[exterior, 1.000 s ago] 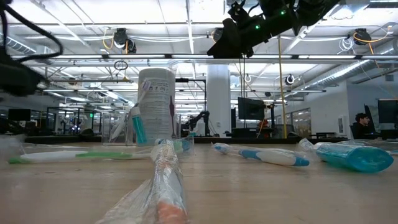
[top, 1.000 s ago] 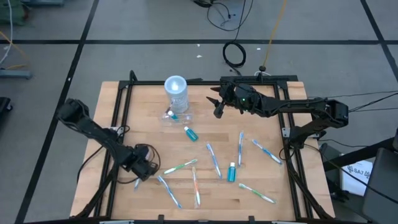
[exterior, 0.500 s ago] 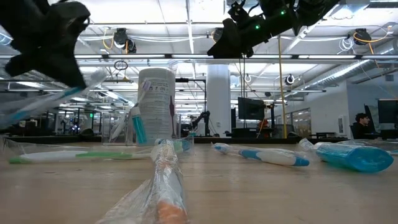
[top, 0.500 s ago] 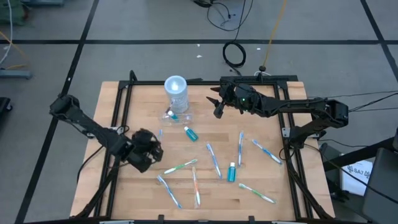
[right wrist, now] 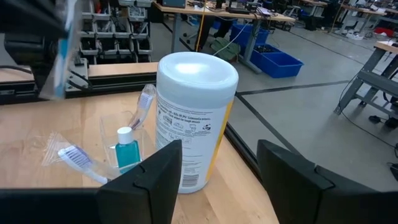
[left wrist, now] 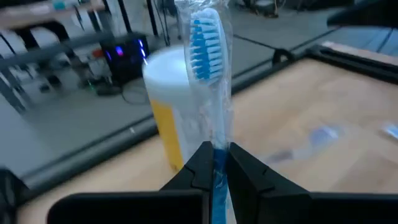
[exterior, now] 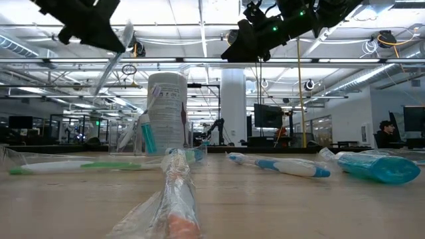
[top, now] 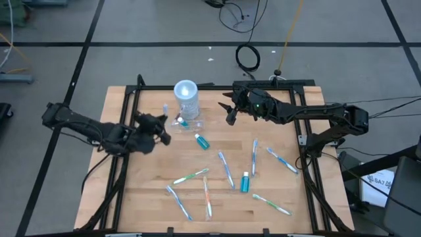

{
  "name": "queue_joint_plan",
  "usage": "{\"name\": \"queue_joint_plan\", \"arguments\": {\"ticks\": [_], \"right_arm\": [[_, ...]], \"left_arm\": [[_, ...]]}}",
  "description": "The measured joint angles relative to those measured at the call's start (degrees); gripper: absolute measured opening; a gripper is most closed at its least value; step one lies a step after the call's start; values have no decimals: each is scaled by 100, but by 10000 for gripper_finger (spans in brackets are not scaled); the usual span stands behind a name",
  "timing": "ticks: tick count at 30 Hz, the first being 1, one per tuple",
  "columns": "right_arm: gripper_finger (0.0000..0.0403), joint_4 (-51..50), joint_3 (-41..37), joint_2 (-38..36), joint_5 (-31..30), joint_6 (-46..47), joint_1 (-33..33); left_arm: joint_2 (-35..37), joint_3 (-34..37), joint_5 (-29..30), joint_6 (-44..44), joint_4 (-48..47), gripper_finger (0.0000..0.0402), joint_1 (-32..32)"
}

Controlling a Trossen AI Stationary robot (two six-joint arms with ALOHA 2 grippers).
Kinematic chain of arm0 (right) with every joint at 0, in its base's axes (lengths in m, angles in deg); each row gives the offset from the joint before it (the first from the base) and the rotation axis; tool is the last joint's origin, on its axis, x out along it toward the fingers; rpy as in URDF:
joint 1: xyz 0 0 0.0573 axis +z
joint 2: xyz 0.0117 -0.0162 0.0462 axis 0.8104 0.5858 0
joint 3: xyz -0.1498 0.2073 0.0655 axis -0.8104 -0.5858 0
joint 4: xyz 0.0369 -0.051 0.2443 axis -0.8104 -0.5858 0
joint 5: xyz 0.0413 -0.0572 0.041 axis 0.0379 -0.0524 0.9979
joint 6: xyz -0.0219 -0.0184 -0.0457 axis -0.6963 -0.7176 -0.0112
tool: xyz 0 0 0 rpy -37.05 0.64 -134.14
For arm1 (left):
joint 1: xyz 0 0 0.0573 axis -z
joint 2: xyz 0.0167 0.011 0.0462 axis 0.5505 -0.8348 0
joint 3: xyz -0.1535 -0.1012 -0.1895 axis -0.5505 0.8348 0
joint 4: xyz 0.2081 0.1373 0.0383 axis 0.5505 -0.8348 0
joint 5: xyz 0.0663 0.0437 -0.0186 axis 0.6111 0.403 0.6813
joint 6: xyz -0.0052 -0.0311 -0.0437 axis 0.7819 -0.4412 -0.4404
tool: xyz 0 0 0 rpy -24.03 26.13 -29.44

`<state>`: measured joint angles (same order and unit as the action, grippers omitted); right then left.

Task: Pick & Place toothbrushing station
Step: Put the blue toothbrush into the transparent organizer

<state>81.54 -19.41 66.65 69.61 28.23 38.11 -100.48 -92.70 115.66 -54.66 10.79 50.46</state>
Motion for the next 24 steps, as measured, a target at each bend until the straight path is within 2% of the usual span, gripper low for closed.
{"name": "queue_joint_plan", "arguments": {"ticks": [5,10,14,19,24], "right_arm": [[201,37,0,0,-2,0,0],[201,37,0,0,-2,0,0],[201,35,0,0,-2,-4,0],[201,37,0,0,-2,-9,0],[201,37,0,0,-3,-20,0]], "left_arm": [[36,0,-422,1567,1117,25,-577],[37,237,-871,2584,2184,25,-1162],[33,887,-1412,2881,3273,26,-1682],[31,1929,-2282,3345,5316,26,-2283],[31,2790,-2475,3493,6422,26,-2539]]}}
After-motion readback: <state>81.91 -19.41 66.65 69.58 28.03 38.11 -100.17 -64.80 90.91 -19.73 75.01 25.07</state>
